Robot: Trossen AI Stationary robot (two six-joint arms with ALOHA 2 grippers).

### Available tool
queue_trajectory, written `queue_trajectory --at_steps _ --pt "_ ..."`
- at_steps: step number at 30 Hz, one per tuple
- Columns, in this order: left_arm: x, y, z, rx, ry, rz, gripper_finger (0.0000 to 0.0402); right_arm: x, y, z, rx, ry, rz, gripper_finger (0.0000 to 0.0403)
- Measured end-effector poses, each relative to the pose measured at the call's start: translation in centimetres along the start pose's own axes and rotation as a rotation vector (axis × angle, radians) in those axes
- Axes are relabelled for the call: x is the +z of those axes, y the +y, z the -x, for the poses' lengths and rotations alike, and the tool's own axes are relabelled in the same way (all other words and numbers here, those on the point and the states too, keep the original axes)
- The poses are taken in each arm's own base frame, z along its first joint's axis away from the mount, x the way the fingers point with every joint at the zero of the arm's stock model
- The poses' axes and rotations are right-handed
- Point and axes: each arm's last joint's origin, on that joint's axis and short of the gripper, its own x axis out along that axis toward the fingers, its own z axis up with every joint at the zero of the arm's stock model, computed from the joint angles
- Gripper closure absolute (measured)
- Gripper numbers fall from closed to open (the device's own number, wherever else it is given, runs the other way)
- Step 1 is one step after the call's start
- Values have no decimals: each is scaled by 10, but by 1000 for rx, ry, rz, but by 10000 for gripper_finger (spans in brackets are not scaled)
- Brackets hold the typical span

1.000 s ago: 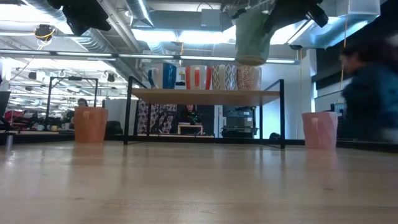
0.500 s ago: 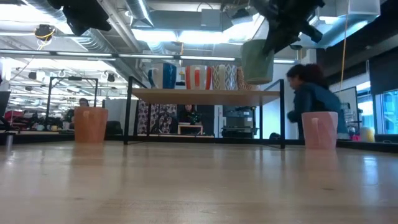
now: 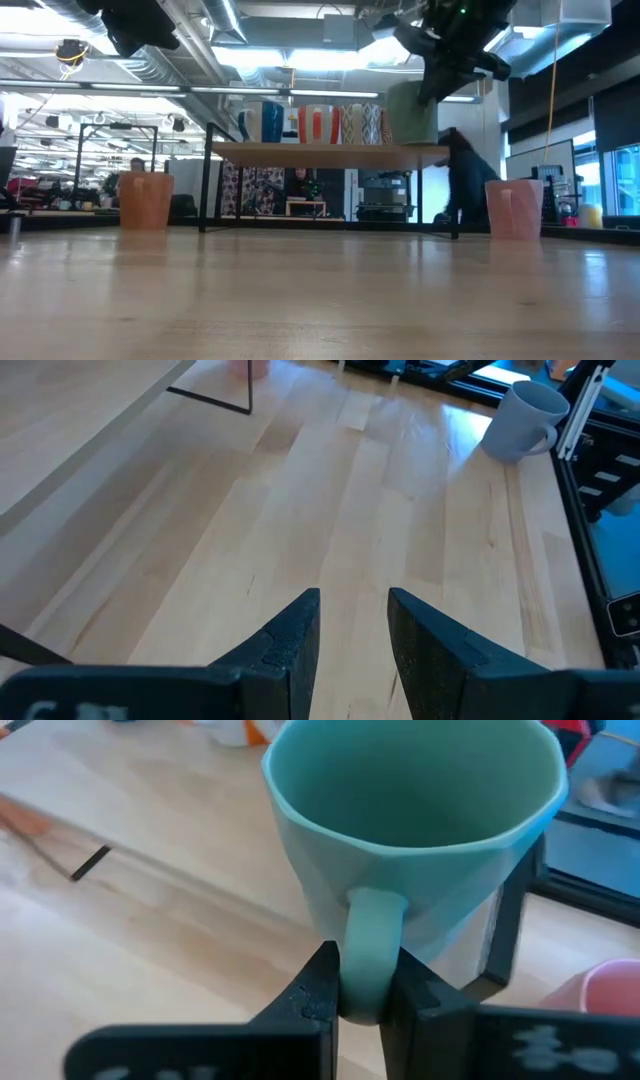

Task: Place coffee mugs
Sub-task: Put the green mug on the shelf

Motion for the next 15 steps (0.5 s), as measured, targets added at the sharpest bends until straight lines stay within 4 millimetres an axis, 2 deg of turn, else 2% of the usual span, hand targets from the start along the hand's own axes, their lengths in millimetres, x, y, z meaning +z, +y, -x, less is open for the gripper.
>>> queue_trajectory --at_steps 10,15 --pt "0 0 0 -6 -2 3 287 3 -3 -7 -30 -2 -36 368" --pt "0 0 0 -7 -1 4 287 3 -3 -6 -30 -1 -35 322"
